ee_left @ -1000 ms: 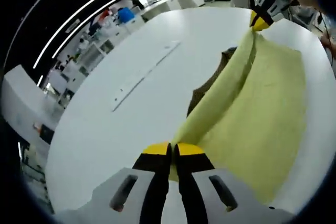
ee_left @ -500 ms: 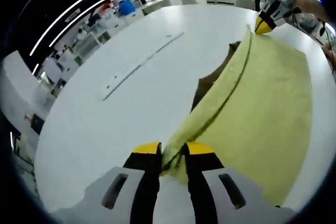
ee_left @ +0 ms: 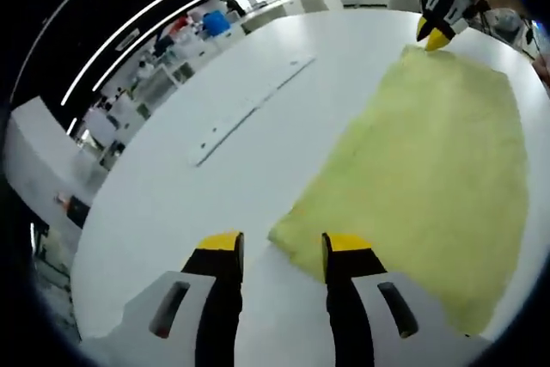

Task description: Fold the garment on the visible template until the final outline fits inside the template.

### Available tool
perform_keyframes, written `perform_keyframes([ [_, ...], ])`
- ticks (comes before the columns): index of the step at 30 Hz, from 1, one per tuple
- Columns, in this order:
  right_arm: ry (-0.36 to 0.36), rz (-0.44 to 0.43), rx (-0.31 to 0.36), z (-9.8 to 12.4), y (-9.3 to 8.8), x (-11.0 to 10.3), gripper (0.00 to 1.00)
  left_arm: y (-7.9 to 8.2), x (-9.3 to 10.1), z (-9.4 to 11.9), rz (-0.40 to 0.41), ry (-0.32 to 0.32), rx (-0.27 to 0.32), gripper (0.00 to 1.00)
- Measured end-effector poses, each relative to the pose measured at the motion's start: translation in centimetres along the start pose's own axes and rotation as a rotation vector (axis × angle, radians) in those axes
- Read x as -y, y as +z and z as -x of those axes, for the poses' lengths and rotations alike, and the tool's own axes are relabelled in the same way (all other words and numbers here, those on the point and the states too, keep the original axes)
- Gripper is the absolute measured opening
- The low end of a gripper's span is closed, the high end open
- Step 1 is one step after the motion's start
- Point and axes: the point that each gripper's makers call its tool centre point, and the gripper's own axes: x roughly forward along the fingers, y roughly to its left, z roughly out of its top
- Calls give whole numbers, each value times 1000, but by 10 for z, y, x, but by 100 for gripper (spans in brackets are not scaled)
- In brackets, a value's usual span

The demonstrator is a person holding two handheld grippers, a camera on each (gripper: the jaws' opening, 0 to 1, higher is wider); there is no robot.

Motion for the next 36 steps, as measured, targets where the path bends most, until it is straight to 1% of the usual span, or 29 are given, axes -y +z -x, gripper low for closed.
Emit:
perform_keyframes([
  [3,0,-26,3,0,1,-1,21,1,4,2,97,-34,26,35],
  [5,4,-40,4,1,1,-1,27,0,7,4,143,-54,30,37],
  [8,22,-77,5,6,0,-4,34,-2,12,9,254,-93,45,41],
  [10,31,-89,-1,10,-2,-6,37,-3,14,12,312,-113,58,44],
  [12,39,-95,-12,15,-5,-8,41,-6,17,17,351,-132,58,48],
  [15,59,-118,-26,21,-9,-13,46,-8,22,25,374,-152,68,51],
  [17,74,-132,-27,28,-11,-17,47,-10,26,31,381,-167,75,53],
  [20,100,-169,-20,35,-14,-23,49,-12,29,40,386,-170,79,55],
  [21,109,-188,-16,38,-16,-26,50,-13,30,44,395,-173,82,57],
  [23,112,-197,-16,43,-19,-28,51,-15,34,50,413,-185,90,59],
  [25,111,-206,-23,47,-25,-31,50,-16,38,55,425,-195,93,59],
  [31,122,-210,-37,61,-39,-40,50,-28,52,69,407,-223,78,58],
  [34,127,-209,-45,67,-47,-44,50,-35,64,77,404,-264,75,57],
  [36,139,-203,-56,72,-54,-50,50,-41,67,80,396,-268,61,57],
])
